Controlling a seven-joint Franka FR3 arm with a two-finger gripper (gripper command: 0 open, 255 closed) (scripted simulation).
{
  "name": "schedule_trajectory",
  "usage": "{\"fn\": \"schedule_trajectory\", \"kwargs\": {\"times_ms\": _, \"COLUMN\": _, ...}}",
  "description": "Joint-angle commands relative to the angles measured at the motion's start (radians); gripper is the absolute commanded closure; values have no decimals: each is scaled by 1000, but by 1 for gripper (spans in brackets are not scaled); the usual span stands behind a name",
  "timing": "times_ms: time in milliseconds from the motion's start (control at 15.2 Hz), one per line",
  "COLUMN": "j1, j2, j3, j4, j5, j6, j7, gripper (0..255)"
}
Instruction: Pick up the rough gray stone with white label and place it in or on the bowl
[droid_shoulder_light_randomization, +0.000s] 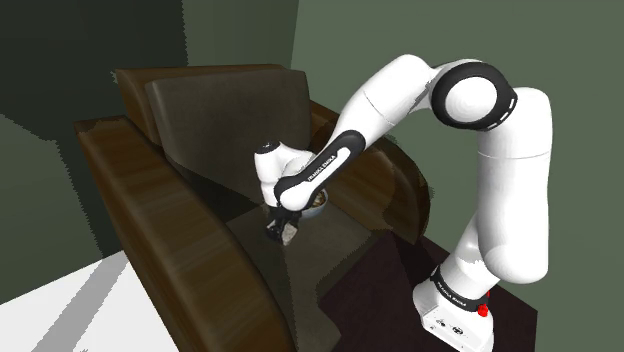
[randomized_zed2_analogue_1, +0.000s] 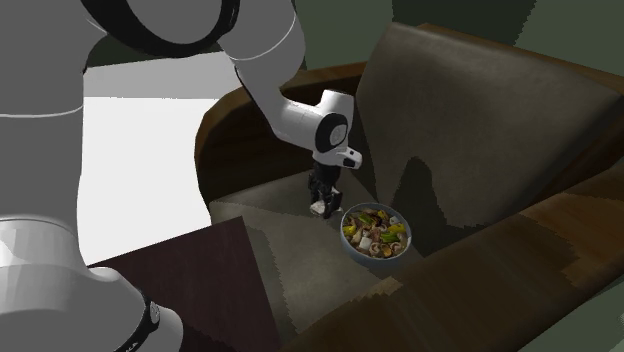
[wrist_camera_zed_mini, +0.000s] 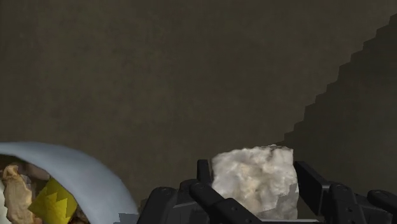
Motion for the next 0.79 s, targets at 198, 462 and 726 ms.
{"fn": "schedule_trajectory", "kwargs": {"times_ms": 198, "j1": -6, "j2": -57, "j3": 10, "j4": -8, "j5": 16, "j6": -48, "j7": -14, "gripper": 255}}
{"fn": "schedule_trajectory", "kwargs": {"times_ms": 462, "j1": -11, "j2": -102, "j3": 17, "j4": -11, "j5": 30, "j6": -89, "j7": -25, "gripper": 255}}
{"fn": "schedule_trajectory", "kwargs": {"times_ms": 726, "j1": -14, "j2": -145, "j3": 23, "j4": -10, "j5": 43, "j6": -131, "j7": -37, "gripper": 255}}
